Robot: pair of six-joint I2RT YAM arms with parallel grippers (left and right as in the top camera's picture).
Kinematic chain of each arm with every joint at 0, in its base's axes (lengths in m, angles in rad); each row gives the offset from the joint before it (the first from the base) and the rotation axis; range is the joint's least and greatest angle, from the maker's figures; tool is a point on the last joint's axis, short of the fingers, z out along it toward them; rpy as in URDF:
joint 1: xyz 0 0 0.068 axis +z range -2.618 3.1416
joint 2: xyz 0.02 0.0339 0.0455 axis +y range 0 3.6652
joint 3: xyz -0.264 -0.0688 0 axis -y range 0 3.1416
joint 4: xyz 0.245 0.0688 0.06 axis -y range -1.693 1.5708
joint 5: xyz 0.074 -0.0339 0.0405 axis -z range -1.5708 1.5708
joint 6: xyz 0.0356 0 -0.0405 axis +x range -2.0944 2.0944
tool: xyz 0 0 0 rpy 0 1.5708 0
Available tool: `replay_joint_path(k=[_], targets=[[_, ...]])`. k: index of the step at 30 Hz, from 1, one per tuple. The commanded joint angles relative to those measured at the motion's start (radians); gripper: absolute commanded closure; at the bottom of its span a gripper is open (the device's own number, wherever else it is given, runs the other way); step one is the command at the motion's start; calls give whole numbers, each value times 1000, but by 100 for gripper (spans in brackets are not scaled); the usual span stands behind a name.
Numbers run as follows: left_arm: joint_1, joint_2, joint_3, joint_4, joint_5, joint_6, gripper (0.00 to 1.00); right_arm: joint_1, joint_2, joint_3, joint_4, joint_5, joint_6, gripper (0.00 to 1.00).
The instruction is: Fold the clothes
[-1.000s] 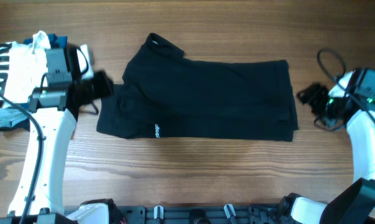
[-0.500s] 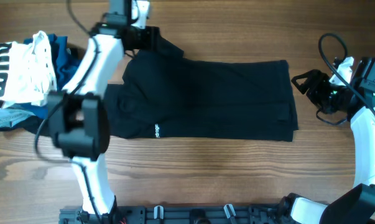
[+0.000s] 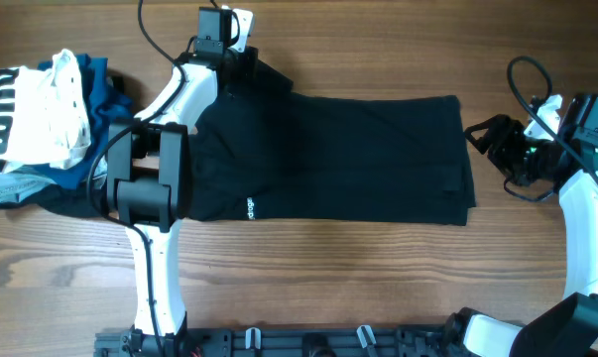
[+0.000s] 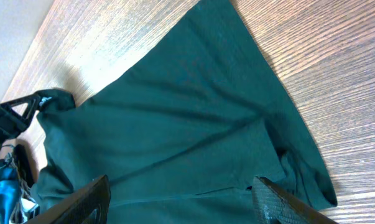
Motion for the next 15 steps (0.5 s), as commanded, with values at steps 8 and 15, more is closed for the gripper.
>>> replay_joint_path(k=[8, 15], targets=[[3, -116, 26, -117, -14, -81, 96, 6, 19, 2, 198, 20, -17, 30], [3, -270, 26, -285, -14, -107, 96, 34, 189, -16, 454, 97, -5, 37]])
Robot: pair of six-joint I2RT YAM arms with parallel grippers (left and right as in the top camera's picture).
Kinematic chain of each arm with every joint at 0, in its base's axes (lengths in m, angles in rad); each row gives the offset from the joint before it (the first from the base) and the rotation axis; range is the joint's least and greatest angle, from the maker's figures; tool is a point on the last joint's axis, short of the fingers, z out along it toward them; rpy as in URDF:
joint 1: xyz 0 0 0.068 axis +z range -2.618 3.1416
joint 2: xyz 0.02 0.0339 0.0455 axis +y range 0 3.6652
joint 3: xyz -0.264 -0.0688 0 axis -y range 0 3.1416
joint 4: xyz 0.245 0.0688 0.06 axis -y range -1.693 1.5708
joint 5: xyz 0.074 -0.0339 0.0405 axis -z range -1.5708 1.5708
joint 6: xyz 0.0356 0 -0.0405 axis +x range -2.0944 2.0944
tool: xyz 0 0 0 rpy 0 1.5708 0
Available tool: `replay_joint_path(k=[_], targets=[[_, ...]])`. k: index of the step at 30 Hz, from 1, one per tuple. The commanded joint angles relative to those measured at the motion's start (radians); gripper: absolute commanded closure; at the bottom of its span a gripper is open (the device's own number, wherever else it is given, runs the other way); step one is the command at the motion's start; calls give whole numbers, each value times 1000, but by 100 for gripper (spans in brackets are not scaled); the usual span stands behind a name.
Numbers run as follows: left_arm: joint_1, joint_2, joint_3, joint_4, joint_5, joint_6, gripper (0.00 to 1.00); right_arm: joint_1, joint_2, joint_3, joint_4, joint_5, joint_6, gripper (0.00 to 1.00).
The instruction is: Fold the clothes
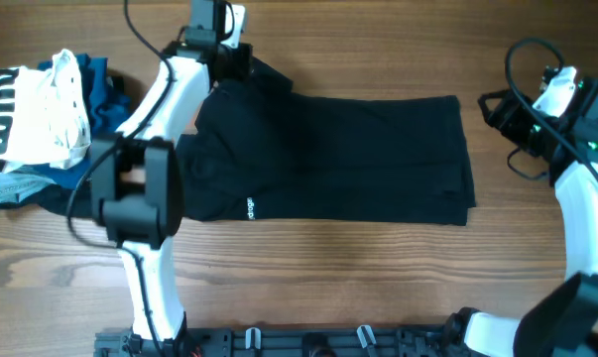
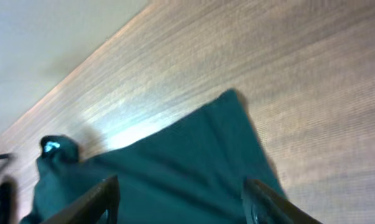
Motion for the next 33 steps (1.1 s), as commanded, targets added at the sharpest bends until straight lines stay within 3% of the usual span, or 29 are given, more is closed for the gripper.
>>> replay_joint_path(k=[1, 3, 4, 5, 7, 12, 21, 33], targets=[[3, -114, 22, -63, -1, -29, 96, 20, 137, -12, 112, 66, -5, 37], [3, -131, 22, -72, -2, -28, 96, 23, 212, -12, 168, 57, 2, 37], [3, -131, 22, -64, -1, -29, 90, 23, 241, -12, 182, 56, 9, 38], [3, -125, 22, -53, -1, -28, 75, 23, 271, -12, 198, 43, 9, 37], [3, -107, 22, -43, -2, -20, 59, 23, 306, -11, 221, 16, 7, 36], [3, -57, 22, -44, -1, -21, 48, 38, 378, -10, 304, 20, 8, 32], [10, 31, 22, 102, -1, -21, 43, 74, 480, -10, 401, 12, 44, 32], [15, 192, 22, 196, -76, -21, 51, 74, 480, -10, 351, 9, 60, 32]])
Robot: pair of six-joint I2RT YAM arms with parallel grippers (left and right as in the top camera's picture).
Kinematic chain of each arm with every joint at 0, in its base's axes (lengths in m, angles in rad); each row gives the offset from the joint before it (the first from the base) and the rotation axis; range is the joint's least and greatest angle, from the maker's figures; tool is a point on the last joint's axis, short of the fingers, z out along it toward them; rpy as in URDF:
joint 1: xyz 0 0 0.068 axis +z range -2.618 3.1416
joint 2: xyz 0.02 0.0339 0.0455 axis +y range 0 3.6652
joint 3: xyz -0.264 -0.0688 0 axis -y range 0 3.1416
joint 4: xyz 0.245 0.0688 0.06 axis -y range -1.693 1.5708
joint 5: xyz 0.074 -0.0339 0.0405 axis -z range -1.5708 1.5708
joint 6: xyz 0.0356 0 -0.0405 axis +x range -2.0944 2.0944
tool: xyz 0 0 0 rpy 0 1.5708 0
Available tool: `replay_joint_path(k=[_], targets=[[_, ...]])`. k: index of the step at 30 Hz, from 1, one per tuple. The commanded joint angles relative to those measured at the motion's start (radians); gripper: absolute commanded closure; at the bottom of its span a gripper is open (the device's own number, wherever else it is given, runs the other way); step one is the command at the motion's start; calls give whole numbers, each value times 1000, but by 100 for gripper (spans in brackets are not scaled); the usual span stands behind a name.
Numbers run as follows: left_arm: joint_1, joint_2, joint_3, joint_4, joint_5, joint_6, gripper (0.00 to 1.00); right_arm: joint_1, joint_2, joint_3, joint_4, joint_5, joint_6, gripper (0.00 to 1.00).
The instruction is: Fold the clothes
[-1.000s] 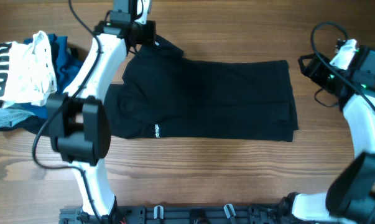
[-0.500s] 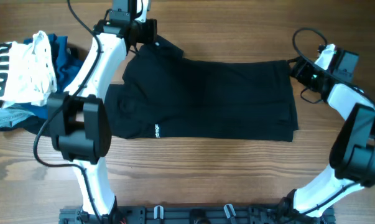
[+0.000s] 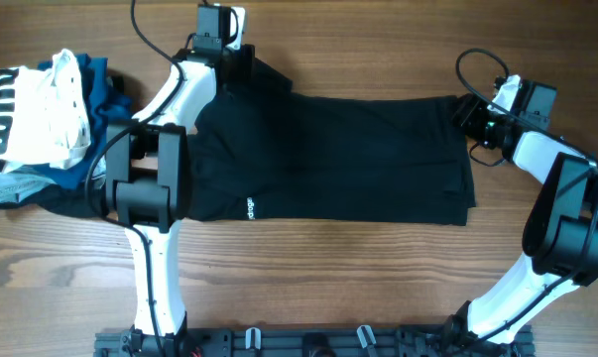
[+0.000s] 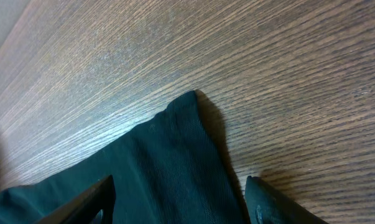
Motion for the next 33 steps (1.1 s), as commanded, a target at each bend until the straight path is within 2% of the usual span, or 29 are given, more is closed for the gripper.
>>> replay_joint_path(k=[1, 4, 7, 10, 12, 13, 14, 16, 17, 19, 23, 28, 33], targets=[[12, 21, 8, 14, -28, 2, 52, 4, 15, -8, -20, -6, 18, 32], [13, 29, 8, 23, -28, 2, 59, 4, 15, -8, -16, -6, 18, 32], [13, 35, 8, 21, -27, 1, 71, 4, 15, -8, -16, -6, 18, 31], [13, 43, 8, 21, -21, 1, 77, 4, 15, -8, -17, -6, 19, 32], [13, 49, 8, 19, -8, 1, 75, 4, 15, -8, -17, -6, 19, 31], [13, 57, 8, 18, 0, 0, 63, 4, 15, -8, -18, -6, 19, 31], [13, 63, 8, 17, 6, 0, 59, 4, 15, -8, -18, -6, 19, 32], [13, 76, 8, 9, 6, -15, 70, 4, 15, -9, -19, -6, 19, 32], [13, 77, 8, 5, 6, -19, 81, 4, 15, -8, -19, -6, 19, 32], [13, 75, 8, 3, 5, -22, 96, 4, 15, -8, -19, -6, 19, 31], [14, 23, 8, -10, -3, -25, 96, 4, 15, -8, 21, -5, 19, 32], [14, -84, 9, -56, -2, -25, 96, 5, 16, -8, 77, 24, 16, 39], [13, -171, 9, -116, -2, -25, 96, 19, 16, -8, 103, 50, -10, 38]])
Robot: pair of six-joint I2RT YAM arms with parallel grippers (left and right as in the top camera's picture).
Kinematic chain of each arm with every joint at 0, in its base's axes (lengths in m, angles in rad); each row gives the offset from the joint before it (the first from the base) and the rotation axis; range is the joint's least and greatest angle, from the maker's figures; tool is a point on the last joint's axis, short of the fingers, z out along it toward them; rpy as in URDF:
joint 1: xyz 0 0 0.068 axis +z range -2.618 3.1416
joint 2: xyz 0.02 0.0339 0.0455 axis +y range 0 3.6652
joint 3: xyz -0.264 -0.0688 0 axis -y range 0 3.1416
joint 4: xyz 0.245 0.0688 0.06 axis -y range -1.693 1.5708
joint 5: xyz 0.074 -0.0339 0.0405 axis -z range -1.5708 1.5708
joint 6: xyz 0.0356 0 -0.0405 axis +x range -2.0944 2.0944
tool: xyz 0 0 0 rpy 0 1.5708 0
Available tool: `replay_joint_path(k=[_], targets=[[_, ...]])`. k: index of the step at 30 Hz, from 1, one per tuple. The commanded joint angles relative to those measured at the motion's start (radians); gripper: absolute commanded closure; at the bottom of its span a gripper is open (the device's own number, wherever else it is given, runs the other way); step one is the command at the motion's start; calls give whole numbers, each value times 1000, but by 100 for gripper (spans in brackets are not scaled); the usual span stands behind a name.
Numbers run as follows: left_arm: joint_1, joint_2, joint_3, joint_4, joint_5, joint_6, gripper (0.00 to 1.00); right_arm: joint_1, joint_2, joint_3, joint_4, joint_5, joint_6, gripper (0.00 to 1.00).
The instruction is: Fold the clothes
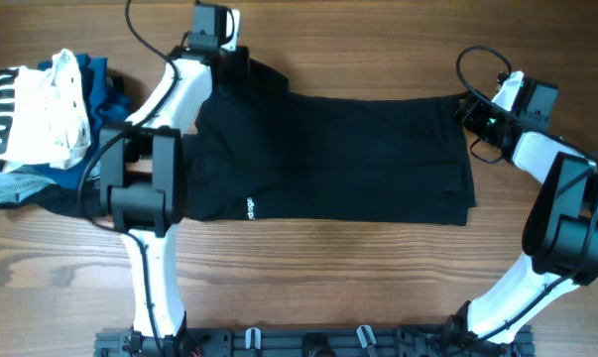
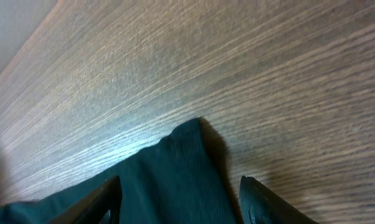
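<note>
A black garment [image 1: 328, 159] lies spread flat across the middle of the table. My left gripper [image 1: 247, 61] is at its far left corner, where the cloth bunches up into the fingers, apparently shut on it. My right gripper [image 1: 464, 107] is at the far right corner. In the right wrist view that gripper [image 2: 178, 202] is open, its dark fingers [image 2: 97, 202] wide apart on either side of the cloth. The garment's pointed corner [image 2: 187, 134] lies flat on the wood just ahead of them.
A pile of other clothes [image 1: 41, 119], white striped and blue, sits at the left end of the wooden table [image 1: 378, 278]. A rail [image 1: 308, 342] runs along the front edge. The table's far edge [image 2: 13, 25] lies close behind the corner.
The right gripper has edged slightly closer over the far right corner, which now sits nearer its open fingers. The left gripper stays at the far left corner. The garment has not moved.
The right gripper was open off the garment's right edge, facing along the cloth. Then it was further back near the table's far side. Then it was at the far right corner, open and astride it, as it is now. The left gripper stayed at the far left corner throughout.
</note>
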Motion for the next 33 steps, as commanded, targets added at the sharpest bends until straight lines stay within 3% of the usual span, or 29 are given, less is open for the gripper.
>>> replay_joint_path(k=[1, 6, 12, 14, 20, 33], targets=[[2, -113, 7, -35, 2, -10, 96, 21, 15, -6, 20, 28, -26, 38], [2, -152, 7, -128, 2, -10, 96, 72, 49, -6, 55, 46, -50, 39], [2, -153, 6, -235, 2, -10, 95, 90, 93, -6, 46, 228, -21, 42], [2, -153, 6, -278, 2, -10, 95, 89, 93, -6, 42, 257, -22, 33], [2, -153, 6, -360, 2, -10, 96, 64, 93, 51, -32, 266, -26, 32], [2, -153, 6, -366, 2, -10, 96, 96, 190, 100, -122, 267, -14, 45]])
